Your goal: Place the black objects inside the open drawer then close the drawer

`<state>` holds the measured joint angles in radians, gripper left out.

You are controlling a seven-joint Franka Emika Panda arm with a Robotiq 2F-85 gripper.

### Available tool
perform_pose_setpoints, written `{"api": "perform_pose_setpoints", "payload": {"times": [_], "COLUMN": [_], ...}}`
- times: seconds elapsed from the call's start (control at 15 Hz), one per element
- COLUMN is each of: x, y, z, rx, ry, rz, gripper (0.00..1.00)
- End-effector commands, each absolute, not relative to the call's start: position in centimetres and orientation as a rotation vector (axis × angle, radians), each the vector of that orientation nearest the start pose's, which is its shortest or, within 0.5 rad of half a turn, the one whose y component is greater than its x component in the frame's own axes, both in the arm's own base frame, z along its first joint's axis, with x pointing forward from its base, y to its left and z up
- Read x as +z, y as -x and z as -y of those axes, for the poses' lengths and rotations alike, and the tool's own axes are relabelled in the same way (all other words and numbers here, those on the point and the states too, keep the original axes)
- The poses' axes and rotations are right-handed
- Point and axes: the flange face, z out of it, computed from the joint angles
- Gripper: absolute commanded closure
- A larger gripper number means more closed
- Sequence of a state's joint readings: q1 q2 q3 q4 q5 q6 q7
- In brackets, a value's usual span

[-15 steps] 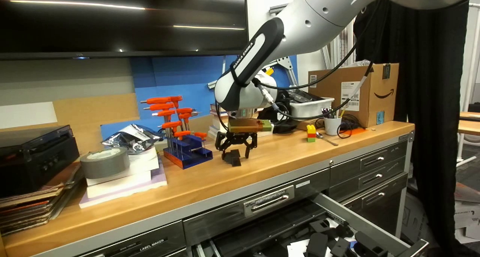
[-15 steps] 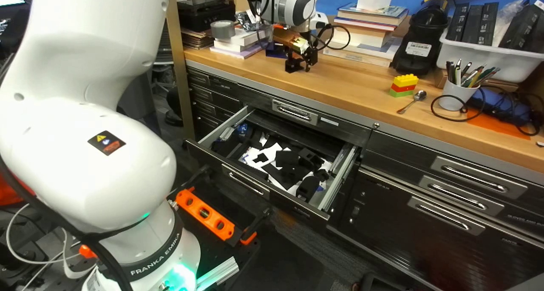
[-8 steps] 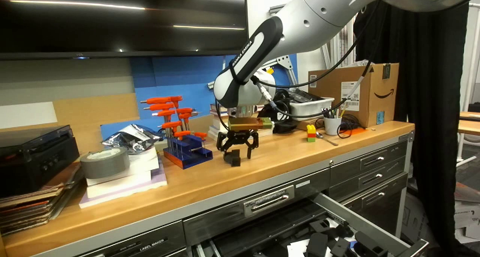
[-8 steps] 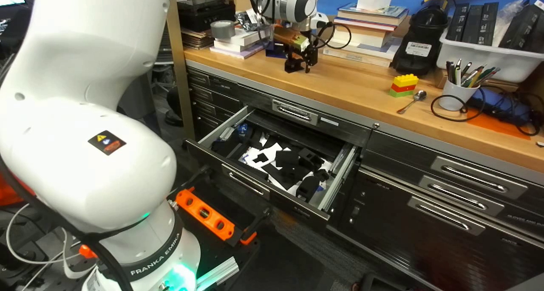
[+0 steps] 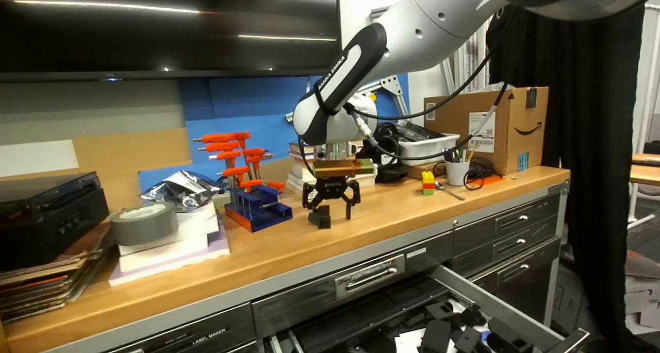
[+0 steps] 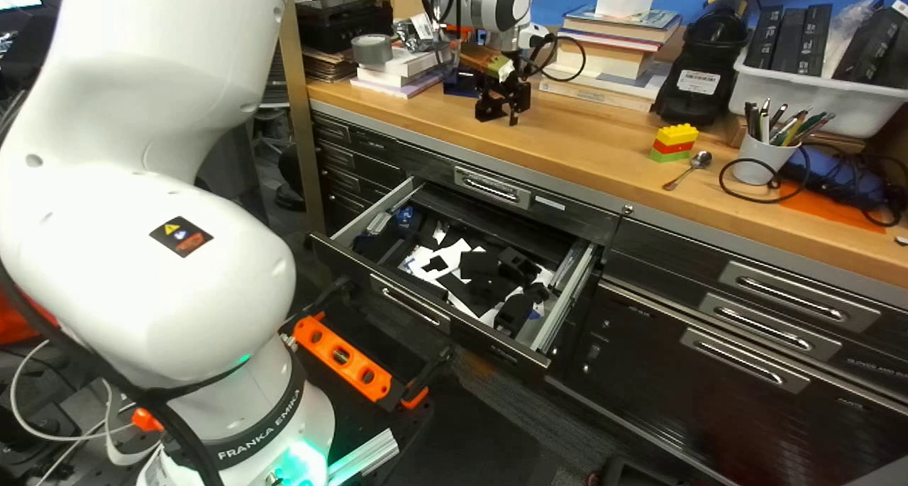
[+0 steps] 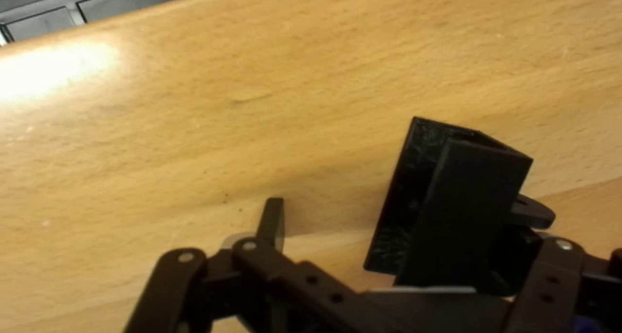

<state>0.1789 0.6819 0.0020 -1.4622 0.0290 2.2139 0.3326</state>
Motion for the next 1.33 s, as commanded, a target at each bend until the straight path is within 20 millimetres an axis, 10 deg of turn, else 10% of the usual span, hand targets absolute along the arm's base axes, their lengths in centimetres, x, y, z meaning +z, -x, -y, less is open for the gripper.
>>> {"api": "perform_pose_setpoints", "payload": {"times": [0.0, 0.53, 1.27], "x": [28.7, 29.6, 31.4], "y": [-72.0, -71.6, -63.7], "z": [-13.4, -12.6, -6.7], "rx": [-0.070, -0.031, 0.087], "ry": [3.114, 3.154, 3.183], "rz": [-0.322, -0.381, -0.698], "gripper": [0.26, 0.86, 0.82]}}
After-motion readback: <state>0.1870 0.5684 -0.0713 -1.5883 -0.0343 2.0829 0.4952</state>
